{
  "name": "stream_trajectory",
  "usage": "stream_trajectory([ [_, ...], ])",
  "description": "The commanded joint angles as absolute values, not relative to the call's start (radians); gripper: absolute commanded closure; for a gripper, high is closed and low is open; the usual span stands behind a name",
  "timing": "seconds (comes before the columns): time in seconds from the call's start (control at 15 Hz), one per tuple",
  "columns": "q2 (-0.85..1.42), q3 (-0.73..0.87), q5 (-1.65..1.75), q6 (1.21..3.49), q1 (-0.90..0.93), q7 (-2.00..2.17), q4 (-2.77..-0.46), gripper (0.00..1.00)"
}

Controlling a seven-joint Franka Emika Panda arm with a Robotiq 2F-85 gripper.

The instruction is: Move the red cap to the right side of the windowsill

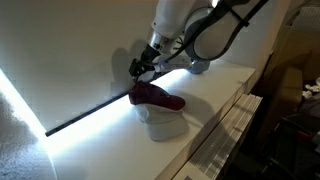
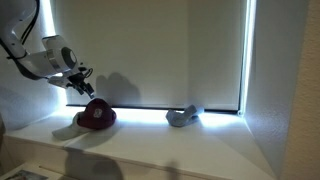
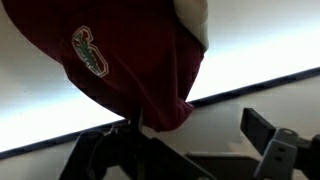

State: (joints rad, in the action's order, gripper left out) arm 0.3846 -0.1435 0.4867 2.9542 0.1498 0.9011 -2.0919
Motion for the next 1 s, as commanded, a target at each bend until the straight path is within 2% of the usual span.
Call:
stream_trajectory([
  [0.0,0.454,-0.036,0.556,2.865,0.229,1.013,-1.999,0.0],
  [0.13,0.538,-0.029,0.534,2.829,0.22,1.021,-1.944,0.0],
  [0.2,0.438,-0.06,0.518,2.86,0.203,0.984,-2.03,0.0],
  [0.73,0.454,-0.057,0.518,2.864,0.206,0.988,-2.013,0.0],
  [0.93,0.415,0.036,0.591,2.912,0.273,1.12,-2.048,0.0],
])
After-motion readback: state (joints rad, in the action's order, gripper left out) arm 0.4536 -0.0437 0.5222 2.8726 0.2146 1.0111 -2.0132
